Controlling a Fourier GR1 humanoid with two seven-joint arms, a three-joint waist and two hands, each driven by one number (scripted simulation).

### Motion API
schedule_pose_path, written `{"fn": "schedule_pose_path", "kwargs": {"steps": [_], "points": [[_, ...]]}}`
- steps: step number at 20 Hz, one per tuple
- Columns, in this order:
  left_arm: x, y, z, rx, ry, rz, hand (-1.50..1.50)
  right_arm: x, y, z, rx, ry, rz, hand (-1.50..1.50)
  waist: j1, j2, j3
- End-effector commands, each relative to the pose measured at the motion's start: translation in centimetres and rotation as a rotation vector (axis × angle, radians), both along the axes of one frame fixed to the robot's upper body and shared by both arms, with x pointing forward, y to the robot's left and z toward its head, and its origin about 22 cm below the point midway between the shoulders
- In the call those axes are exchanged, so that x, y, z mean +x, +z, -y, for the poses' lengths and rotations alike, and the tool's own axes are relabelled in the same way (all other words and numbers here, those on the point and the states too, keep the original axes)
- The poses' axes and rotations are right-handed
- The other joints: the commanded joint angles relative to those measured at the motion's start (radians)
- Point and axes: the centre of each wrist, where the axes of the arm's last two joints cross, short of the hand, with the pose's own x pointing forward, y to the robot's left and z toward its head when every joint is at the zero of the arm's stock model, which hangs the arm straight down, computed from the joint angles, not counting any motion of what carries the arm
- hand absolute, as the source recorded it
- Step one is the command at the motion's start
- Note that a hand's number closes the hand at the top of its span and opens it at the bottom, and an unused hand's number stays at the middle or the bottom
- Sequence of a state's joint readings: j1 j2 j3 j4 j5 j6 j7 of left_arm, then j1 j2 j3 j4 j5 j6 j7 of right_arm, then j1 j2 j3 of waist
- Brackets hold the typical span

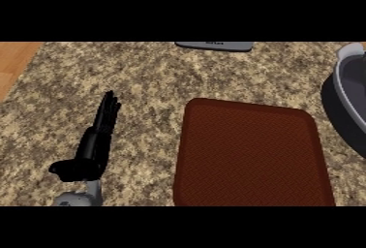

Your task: Pick the sweet potato from the tray and place it in the pot

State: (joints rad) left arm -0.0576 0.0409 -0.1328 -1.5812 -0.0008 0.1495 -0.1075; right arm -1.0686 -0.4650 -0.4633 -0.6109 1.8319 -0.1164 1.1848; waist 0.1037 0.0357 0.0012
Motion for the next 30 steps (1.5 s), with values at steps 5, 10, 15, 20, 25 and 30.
{"fn": "schedule_pose_path", "kwargs": {"steps": [5, 10, 15, 20, 25, 30], "points": [[0.2, -0.5, -0.1, -0.013, 0.049, -0.015, 0.00, -0.4, -3.3, 1.7, 0.069, -0.186, 0.080, 1.50, -0.051, -0.009, 0.001], [-0.6, -0.8, -1.5, 0.006, 0.082, -0.023, 0.00, -1.8, -5.7, 4.4, 0.152, -0.159, 0.097, 1.50, -0.069, -0.020, 0.001], [-0.9, -1.4, -0.6, 0.000, 0.073, -0.021, 0.00, -3.2, -8.5, 6.6, 0.273, -0.154, 0.079, 1.50, -0.065, -0.017, 0.001], [-0.2, 0.0, -1.7, -0.004, 0.058, -0.025, 0.00, -5.0, -12.4, 7.4, 0.401, -0.256, 0.154, 1.50, -0.061, -0.015, 0.003], [-0.3, -1.0, -1.9, -0.013, 0.072, -0.032, 0.00, -5.9, -13.4, 8.5, 0.572, -0.331, 0.101, -1.50, -0.078, -0.023, 0.001], [-1.4, -1.0, -0.8, -0.016, 0.067, -0.036, 0.00, -6.6, -13.8, 8.7, 0.433, -0.159, 0.388, -1.50, -0.068, -0.024, 0.003]]}}
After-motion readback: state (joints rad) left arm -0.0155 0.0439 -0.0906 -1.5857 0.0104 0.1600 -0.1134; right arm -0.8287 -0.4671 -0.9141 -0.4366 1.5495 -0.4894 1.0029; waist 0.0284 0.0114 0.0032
